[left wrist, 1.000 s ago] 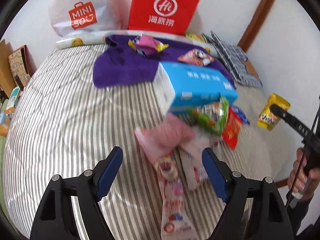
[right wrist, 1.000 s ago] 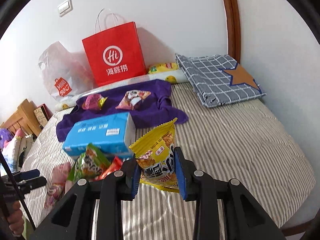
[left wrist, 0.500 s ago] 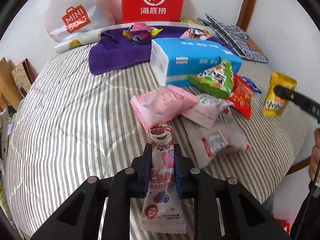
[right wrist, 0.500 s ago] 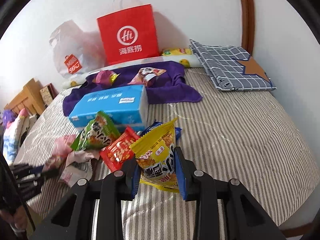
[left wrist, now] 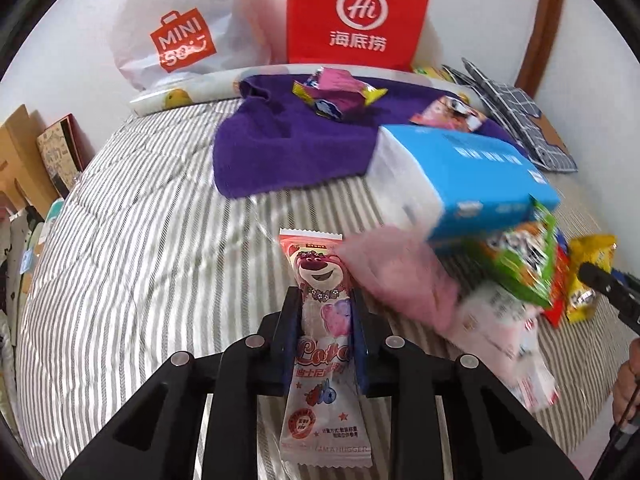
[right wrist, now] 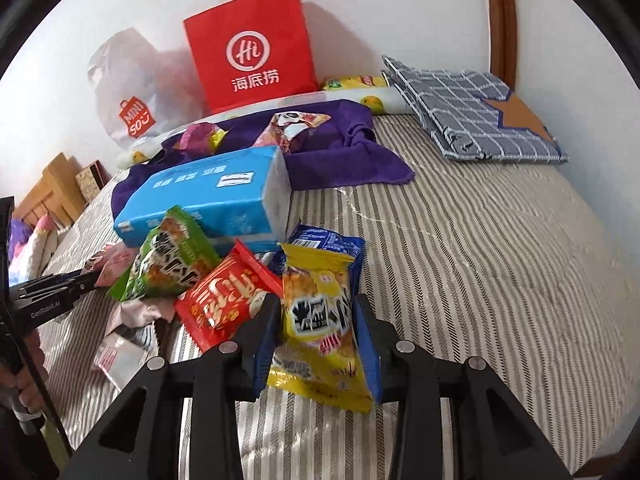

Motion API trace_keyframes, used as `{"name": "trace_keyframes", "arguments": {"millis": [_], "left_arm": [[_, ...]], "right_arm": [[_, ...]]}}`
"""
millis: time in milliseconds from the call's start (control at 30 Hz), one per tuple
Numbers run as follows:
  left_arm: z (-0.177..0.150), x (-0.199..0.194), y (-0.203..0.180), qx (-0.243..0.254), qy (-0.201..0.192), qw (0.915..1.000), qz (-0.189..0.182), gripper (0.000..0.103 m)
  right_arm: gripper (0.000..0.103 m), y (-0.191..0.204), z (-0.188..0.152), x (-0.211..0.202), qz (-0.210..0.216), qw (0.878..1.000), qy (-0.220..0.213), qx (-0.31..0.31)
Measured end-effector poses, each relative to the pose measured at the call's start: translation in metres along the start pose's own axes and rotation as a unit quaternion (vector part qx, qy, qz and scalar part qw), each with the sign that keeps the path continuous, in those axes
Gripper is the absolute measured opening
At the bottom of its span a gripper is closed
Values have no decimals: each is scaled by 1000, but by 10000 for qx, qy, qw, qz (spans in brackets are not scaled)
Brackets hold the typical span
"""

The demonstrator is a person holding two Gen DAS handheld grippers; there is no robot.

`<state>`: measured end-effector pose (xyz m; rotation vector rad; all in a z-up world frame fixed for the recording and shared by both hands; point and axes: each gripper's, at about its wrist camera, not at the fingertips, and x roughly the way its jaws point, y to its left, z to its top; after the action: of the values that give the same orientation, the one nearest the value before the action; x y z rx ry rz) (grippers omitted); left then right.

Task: Organize snacks
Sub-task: 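Grasp the pink Lotso candy stick with the left tool while the right tool holds the chip bag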

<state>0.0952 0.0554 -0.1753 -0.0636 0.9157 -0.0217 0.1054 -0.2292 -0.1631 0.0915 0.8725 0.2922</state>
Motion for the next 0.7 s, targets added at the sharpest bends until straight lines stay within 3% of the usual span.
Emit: {"name": "trace_keyframes", "arguments": {"millis": [267, 700], "left_arm": [[10, 12, 11, -145, 12, 9997, -193, 24], [12, 15, 4, 27, 32, 10000, -87, 26]], "right_arm": [[38, -5, 5, 19, 6, 9998, 136, 114], [39, 4, 5, 26, -309, 9990, 234, -207]]}}
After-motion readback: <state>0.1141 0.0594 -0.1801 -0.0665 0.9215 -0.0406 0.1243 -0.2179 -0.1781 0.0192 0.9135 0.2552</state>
